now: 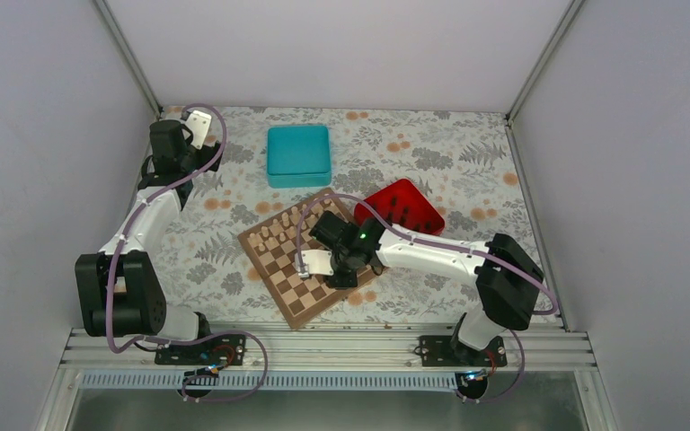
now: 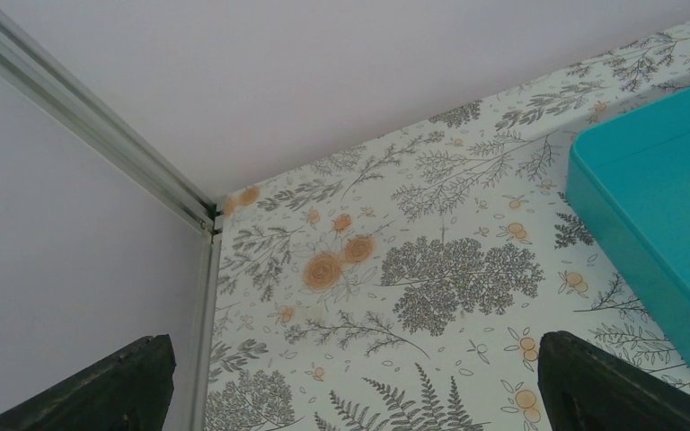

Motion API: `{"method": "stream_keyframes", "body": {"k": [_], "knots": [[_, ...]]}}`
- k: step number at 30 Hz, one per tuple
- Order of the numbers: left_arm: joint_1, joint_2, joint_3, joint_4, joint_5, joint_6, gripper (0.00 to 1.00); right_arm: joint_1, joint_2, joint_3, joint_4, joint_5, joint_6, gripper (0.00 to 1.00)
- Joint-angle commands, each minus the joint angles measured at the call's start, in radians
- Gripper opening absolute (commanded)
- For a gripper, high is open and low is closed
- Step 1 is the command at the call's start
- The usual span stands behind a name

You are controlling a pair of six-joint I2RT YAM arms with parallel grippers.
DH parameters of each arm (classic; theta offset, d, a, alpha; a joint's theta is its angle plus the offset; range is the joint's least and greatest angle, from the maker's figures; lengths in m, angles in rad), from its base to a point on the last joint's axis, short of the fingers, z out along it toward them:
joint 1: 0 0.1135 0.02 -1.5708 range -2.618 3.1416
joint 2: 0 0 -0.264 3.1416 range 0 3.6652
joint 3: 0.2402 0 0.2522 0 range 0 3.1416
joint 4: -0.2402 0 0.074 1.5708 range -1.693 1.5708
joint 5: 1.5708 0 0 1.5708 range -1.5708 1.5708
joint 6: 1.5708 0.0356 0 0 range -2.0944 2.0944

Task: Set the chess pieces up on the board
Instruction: Place the chess piece on the chessboard.

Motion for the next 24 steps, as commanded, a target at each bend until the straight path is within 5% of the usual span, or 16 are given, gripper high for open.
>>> {"method": "stream_keyframes", "body": {"k": [1, 21, 24], "knots": [[0.000, -0.018, -0.014, 0.034, -0.006, 0.008, 1.00, 0.009, 0.007, -0.018, 0.026, 0.008, 0.020, 0.04], [0.000, -0.012, -0.027, 0.045, -0.005, 0.013, 1.00, 0.013, 0.029, -0.035, 0.051, -0.020, 0.028, 0.04], [0.000, -0.012, -0.028, 0.045, -0.003, 0.015, 1.00, 0.013, 0.025, -0.036, 0.047, -0.018, 0.026, 0.11]]}}
